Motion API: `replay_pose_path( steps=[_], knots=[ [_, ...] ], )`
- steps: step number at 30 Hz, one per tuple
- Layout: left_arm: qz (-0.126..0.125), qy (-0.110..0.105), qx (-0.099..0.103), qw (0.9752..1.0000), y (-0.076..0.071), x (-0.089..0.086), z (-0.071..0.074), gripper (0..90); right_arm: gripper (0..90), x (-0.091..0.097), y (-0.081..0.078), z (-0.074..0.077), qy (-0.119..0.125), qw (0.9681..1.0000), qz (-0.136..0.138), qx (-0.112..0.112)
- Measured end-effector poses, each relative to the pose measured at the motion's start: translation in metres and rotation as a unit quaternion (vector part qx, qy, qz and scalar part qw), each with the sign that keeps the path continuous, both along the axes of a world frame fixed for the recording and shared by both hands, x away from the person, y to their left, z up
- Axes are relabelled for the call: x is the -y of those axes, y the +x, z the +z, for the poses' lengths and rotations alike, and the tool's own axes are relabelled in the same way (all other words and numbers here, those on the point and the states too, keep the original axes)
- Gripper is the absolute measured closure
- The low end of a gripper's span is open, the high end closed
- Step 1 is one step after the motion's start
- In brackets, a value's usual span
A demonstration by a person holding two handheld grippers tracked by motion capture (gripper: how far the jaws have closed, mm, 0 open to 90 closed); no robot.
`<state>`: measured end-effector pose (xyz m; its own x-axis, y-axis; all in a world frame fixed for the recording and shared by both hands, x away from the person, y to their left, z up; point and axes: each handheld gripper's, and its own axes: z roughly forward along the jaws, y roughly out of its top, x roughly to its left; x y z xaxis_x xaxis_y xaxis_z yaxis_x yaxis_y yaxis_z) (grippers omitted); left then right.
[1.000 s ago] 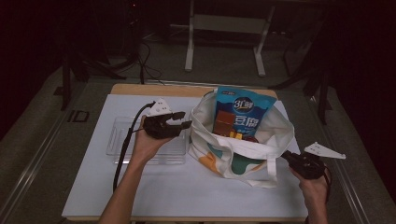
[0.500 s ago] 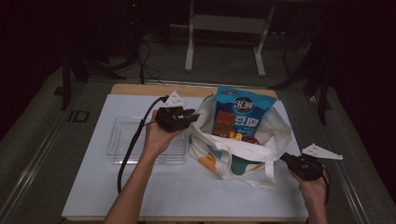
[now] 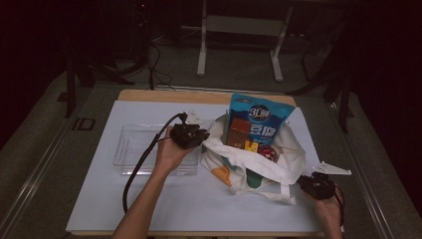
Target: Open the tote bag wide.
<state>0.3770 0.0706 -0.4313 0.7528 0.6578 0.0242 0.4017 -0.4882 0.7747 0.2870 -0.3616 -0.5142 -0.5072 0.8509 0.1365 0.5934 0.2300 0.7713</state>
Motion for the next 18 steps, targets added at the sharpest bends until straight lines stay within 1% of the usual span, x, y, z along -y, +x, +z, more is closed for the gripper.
replay_pose_path(
  steps=[1,2,3,4,5,6,7,8,9,10,11,12,13,15,16,17,18],
  knots=[
    [0.001,-0.003,0.004,1.0000,-0.001,0.000,0.001,78.3,90.0,0.000,0.000,0.000,0.000,1.0000,-0.002,0.000],
    [0.000,-0.009,0.008,0.9999,-0.003,-0.001,0.004,74.1,89.9,0.000,0.000,0.001,-0.001,1.0000,-0.003,0.001],
    [0.000,-0.009,0.008,0.9999,-0.003,-0.001,0.004,69.8,89.9,0.000,0.000,0.001,-0.001,1.0000,-0.003,0.001],
    [-0.001,-0.016,0.016,0.9998,-0.006,-0.002,0.008,69.8,89.6,0.000,-0.001,0.003,-0.001,1.0000,-0.005,0.004],
    [0.000,-0.020,0.025,0.9995,-0.009,-0.002,0.012,65.9,87.6,0.002,-0.003,0.007,0.001,0.9999,-0.010,0.011],
    [-0.001,-0.028,0.040,0.9988,-0.016,-0.004,0.021,65.5,82.9,0.003,-0.004,0.010,0.000,0.9998,-0.012,0.014],
    [-0.001,-0.028,0.040,0.9988,-0.016,-0.004,0.021,64.9,82.9,0.003,-0.004,0.010,0.000,0.9998,-0.012,0.014],
    [-0.002,-0.030,0.047,0.9984,-0.019,-0.005,0.026,64.9,78.2,0.004,-0.005,0.013,-0.004,0.9997,-0.015,0.018],
    [-0.004,-0.038,0.061,0.9974,-0.025,-0.006,0.033,64.8,74.0,0.008,-0.009,0.020,-0.003,0.9994,-0.023,0.027],
    [-0.004,-0.038,0.061,0.9974,-0.025,-0.006,0.033,64.7,74.0,0.008,-0.009,0.020,-0.003,0.9994,-0.023,0.027],
    [-0.007,-0.041,0.067,0.9969,-0.028,-0.006,0.036,64.7,73.0,0.009,-0.010,0.022,-0.001,0.9992,-0.026,0.029],
    [-0.021,-0.048,0.071,0.9961,-0.033,-0.005,0.040,64.8,71.1,0.012,-0.013,0.029,0.001,0.9987,-0.032,0.039],
    [-0.021,-0.048,0.071,0.9961,-0.033,-0.005,0.040,64.9,70.9,0.014,-0.015,0.033,0.004,0.9984,-0.035,0.044],
    [-0.042,-0.042,0.068,0.9959,-0.037,0.002,0.040,66.5,70.3,0.016,-0.017,0.041,0.004,0.9977,-0.039,0.055],
    [-0.042,-0.042,0.068,0.9959,-0.037,0.002,0.040,66.8,70.0,0.017,-0.018,0.045,0.004,0.9974,-0.040,0.061],
    [-0.048,-0.039,0.065,0.9959,-0.038,0.005,0.038,66.8,70.0,0.017,-0.018,0.045,0.004,0.9974,-0.040,0.061],
    [-0.063,-0.032,0.059,0.9958,-0.039,0.013,0.034,66.7,67.8,0.017,-0.020,0.053,0.007,0.9965,-0.042,0.071]
  ],
)
